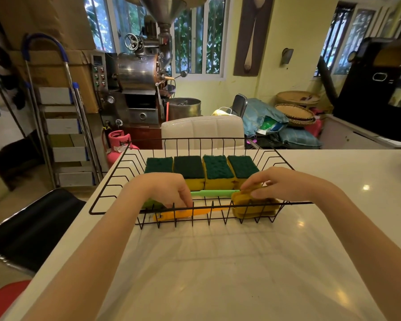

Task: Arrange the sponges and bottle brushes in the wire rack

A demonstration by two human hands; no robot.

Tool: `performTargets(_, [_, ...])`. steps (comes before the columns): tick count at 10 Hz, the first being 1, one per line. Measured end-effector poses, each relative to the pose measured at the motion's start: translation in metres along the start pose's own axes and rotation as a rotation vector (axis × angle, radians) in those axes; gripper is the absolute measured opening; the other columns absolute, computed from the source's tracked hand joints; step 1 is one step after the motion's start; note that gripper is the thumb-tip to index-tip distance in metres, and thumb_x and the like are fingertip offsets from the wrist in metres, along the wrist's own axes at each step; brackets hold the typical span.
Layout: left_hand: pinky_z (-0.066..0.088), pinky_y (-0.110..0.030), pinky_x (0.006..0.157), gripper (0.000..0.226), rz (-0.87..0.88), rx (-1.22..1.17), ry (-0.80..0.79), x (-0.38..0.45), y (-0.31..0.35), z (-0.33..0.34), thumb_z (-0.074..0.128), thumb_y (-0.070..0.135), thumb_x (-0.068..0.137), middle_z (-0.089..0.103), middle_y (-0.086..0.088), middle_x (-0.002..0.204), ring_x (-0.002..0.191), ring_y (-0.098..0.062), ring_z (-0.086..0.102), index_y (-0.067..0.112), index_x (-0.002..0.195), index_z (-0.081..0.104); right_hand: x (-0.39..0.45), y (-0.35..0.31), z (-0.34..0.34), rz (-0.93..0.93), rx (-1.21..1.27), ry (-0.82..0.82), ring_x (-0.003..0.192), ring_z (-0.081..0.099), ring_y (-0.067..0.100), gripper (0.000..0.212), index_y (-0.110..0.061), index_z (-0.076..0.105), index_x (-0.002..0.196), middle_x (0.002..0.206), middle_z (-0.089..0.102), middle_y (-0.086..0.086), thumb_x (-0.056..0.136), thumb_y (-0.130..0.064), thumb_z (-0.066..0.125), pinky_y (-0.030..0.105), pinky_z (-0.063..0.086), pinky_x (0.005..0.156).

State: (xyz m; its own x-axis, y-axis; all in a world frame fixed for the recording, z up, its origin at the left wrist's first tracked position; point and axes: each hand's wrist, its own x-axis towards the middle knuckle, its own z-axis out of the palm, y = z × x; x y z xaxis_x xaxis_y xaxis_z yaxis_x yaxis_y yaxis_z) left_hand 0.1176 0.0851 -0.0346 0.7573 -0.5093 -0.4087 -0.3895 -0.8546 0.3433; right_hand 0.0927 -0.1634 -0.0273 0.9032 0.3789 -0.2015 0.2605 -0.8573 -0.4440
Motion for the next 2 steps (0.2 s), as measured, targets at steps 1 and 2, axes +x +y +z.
performTargets(1, [0.051,-0.025,0.088,0.029,0.047,-0.135,0.081,-0.002,0.000,-0.001,0.053,0.016,0.087,0.063,-0.003,0.116,0.100,-0.014,0.060,0.015,0.115,0.059,-0.008,-0.006,-0.007,-0.026,0.013,0.078,0.115,0.047,0.007,0.031,-0.032,0.054,0.119,0.127,0.054,-0.011,0.089,-0.024,0.052,0.028,0.034,0.103])
performTargets(2, [0.049,-0.024,0.087,0.027,0.097,-0.265,0.273,-0.009,0.004,-0.006,0.056,0.023,0.085,0.065,0.003,0.110,0.096,-0.007,0.060,0.020,0.111,0.061,-0.034,-0.029,-0.025,-0.166,0.126,0.328,0.114,0.049,0.001,0.041,-0.038,0.046,0.122,0.125,0.056,-0.013,0.085,-0.025,0.058,0.032,0.035,0.107])
